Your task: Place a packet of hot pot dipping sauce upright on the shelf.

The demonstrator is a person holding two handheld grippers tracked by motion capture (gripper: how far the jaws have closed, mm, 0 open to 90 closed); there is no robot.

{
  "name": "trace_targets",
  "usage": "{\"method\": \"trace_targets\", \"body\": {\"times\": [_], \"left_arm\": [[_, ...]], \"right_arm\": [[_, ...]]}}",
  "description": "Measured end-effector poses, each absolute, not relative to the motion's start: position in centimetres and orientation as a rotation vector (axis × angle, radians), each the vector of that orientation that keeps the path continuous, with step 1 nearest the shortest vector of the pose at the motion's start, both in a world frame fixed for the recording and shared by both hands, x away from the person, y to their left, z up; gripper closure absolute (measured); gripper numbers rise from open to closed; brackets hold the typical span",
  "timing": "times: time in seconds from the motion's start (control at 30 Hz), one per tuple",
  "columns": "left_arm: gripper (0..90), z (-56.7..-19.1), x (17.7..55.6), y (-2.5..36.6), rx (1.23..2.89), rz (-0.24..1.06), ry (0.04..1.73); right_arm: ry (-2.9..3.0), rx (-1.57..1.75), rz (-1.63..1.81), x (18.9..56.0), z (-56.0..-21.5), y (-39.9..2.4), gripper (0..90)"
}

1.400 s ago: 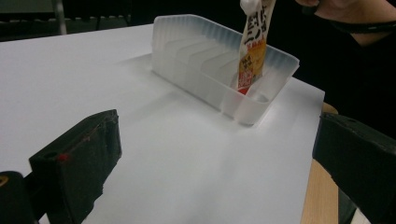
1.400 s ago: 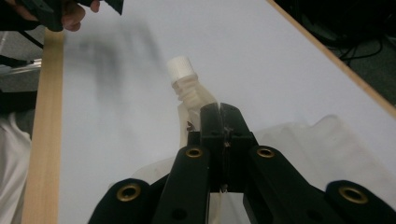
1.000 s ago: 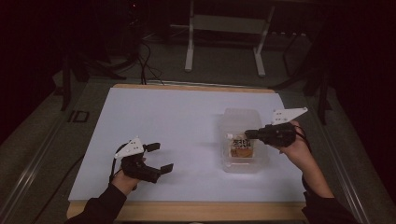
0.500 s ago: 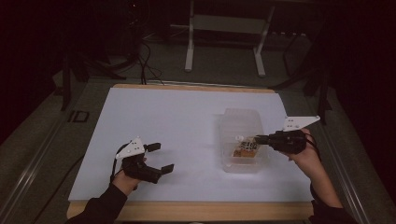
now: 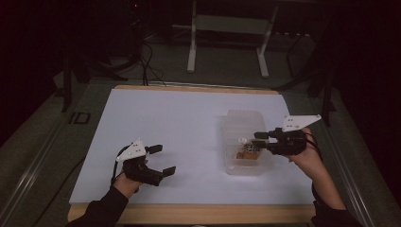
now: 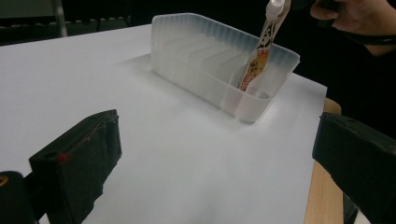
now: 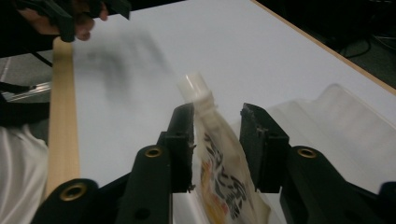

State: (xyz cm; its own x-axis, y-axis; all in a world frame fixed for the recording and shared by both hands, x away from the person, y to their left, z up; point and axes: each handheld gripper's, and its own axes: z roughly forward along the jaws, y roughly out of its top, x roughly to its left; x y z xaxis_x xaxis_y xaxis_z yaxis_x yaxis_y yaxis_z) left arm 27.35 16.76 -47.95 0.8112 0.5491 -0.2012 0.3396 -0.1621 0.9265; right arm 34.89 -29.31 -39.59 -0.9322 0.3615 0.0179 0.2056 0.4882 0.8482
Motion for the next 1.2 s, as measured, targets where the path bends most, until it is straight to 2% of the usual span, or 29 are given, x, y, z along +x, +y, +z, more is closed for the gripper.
{"method": "trace_targets", "body": {"times": [0.13,0.17,0.23,0.6,0.63,0.77,1.2], "left_arm": [[1.6,-47.9,27.3,16.8,1.774,0.216,0.686],[1.6,-47.9,27.3,16.8,1.774,0.216,0.686],[1.6,-48.0,27.3,16.7,1.774,0.215,0.687],[1.6,-47.9,27.2,16.8,1.779,0.216,0.682],[1.6,-47.9,27.2,16.8,1.779,0.218,0.681],[1.6,-47.9,27.1,16.8,1.781,0.219,0.679],[1.6,-48.0,27.1,16.7,1.788,0.223,0.676]], "right_arm": [[2.562,0.493,1.435,34.2,-39.0,-28.7,53.2],[2.562,0.493,1.435,34.2,-39.0,-28.7,53.2],[2.553,0.503,1.459,33.5,-38.7,-28.3,46.7],[2.518,0.479,1.498,31.2,-37.7,-27.4,28.7],[2.519,0.493,1.522,30.7,-37.8,-27.4,19.1],[2.521,0.509,1.527,30.1,-38.4,-27.3,16.3],[2.506,0.486,1.563,28.6,-40.7,-27.7,15.7]]}}
